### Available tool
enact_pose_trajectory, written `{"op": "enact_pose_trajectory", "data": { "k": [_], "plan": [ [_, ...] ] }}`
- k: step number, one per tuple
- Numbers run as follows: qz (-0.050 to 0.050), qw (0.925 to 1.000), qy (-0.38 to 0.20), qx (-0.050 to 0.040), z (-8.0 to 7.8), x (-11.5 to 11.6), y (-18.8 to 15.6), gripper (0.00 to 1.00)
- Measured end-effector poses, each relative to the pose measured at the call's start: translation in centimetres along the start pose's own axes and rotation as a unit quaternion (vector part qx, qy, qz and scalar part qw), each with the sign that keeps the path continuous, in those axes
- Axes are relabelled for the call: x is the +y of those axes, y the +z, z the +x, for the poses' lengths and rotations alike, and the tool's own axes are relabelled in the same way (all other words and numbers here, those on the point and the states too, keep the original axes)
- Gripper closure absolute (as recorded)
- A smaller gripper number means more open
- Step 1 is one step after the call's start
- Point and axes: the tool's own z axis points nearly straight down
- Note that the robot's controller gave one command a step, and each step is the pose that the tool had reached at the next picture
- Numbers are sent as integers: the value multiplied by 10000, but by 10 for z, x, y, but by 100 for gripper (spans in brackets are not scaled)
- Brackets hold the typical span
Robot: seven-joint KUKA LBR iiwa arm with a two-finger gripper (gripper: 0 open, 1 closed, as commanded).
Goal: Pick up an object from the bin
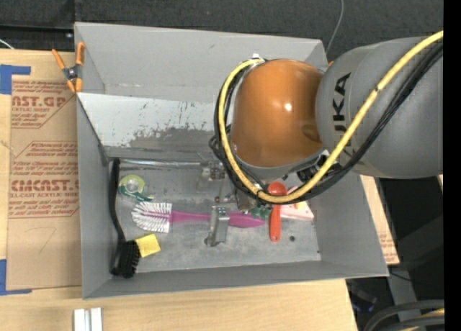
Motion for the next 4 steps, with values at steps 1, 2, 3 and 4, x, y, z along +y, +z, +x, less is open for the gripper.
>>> {"op": "enact_pose_trajectory", "data": {
  "k": [1,2,3,4],
  "plan": [
    [-7,10000,13,-42,-2,-1,-3,0],
    [-20,9994,339,-57,-52,18,139,0],
    [-40,9994,309,-135,-56,35,67,0],
    [-16,9939,-1103,-48,-26,53,128,0]
  ]
}}
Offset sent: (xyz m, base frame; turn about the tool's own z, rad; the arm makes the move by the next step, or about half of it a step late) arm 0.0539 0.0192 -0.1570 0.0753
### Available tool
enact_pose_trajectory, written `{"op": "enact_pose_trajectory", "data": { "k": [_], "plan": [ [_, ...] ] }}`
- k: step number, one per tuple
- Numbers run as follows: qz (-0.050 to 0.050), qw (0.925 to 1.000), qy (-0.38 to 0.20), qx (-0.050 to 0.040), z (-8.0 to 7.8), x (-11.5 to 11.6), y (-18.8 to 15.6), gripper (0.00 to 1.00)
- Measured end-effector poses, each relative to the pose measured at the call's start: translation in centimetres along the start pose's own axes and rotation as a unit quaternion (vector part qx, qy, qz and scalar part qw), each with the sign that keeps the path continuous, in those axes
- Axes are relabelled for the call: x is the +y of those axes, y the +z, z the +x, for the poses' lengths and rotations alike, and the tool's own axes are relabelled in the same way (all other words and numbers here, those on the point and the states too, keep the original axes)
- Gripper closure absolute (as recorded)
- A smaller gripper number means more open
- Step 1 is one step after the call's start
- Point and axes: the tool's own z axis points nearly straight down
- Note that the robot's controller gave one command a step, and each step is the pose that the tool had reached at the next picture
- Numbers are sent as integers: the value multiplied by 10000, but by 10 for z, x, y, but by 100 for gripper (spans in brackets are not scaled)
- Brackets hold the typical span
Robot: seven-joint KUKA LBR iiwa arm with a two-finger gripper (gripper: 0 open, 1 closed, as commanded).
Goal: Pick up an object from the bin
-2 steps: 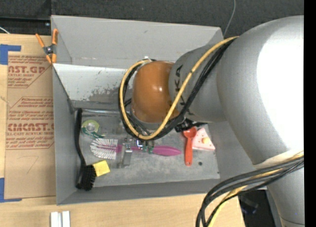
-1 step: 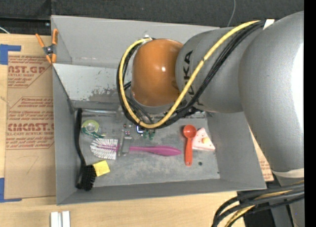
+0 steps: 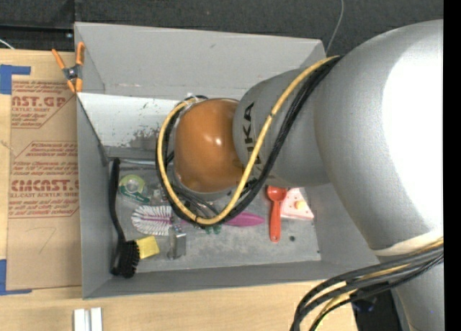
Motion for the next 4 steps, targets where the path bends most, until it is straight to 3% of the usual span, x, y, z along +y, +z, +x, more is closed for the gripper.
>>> {"op": "enact_pose_trajectory", "data": {
  "k": [1,2,3,4],
  "plan": [
    [-13,9960,889,-105,-5,-5,28,0],
    [-3,9984,-569,-18,-5,0,29,100],
    [-4,9984,-570,-18,-6,0,29,100],
    [0,9984,-573,29,-3,0,-12,100]
  ]
}}
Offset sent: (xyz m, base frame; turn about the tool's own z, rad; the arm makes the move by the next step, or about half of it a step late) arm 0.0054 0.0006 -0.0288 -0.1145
